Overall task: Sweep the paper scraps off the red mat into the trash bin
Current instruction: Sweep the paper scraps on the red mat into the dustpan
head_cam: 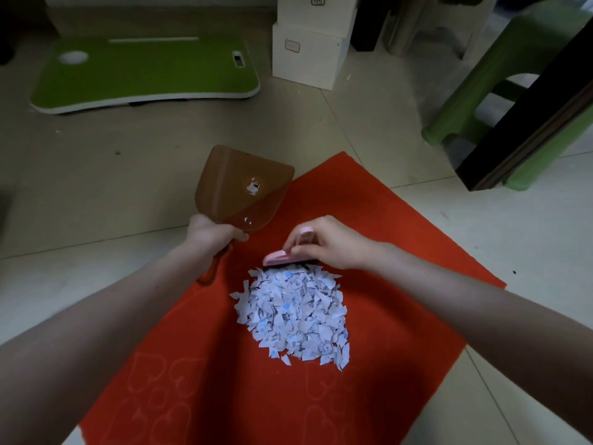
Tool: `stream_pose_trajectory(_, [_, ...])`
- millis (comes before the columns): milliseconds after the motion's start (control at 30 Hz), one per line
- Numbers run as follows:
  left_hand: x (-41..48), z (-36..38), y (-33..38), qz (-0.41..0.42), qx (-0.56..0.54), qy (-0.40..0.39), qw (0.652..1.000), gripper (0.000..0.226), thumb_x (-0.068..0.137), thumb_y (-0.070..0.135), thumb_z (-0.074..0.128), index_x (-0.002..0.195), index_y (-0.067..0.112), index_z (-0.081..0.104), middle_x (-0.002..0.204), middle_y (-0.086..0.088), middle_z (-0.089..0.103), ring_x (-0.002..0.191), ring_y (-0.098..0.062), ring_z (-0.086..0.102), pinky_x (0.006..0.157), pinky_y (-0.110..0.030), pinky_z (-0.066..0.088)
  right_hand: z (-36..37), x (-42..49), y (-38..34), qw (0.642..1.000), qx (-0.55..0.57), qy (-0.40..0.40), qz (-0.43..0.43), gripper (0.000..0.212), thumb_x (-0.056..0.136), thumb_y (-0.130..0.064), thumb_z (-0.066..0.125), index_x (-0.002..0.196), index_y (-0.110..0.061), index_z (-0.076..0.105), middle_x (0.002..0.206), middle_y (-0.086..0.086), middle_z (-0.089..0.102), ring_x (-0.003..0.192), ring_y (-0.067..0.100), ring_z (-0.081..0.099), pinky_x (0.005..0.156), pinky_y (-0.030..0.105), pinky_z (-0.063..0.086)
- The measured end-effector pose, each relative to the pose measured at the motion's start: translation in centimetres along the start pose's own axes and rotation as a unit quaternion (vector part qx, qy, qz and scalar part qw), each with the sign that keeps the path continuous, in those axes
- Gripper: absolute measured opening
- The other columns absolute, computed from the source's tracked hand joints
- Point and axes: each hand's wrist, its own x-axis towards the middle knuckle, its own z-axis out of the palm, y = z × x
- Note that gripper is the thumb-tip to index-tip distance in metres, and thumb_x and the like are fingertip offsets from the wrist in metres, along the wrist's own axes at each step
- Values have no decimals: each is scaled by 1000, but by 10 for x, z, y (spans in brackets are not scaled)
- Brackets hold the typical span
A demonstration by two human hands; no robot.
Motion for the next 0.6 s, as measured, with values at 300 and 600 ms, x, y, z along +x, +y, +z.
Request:
stream_pose_trajectory(300, [0, 9, -1, 6, 13, -6, 1000, 27, 70, -4, 77, 69, 7, 53, 60, -10, 52, 44, -18, 46, 43, -25, 40, -46, -49, 52, 970, -49, 213, 108, 11, 88, -14, 64, 91, -22, 71, 88, -10, 70, 84, 6, 63, 76, 27, 45])
stream_pose_trajectory(600, [-8, 24, 3, 30, 19, -31, 999, 28, 69, -3, 79, 82, 7, 56, 67, -8, 55, 54, -17, 49, 50, -26, 43, 15, -74, 17, 987, -20, 142, 73, 11, 91, -19, 62, 97, -20, 71, 82, -8, 70, 63, -4, 56, 61, 11, 38])
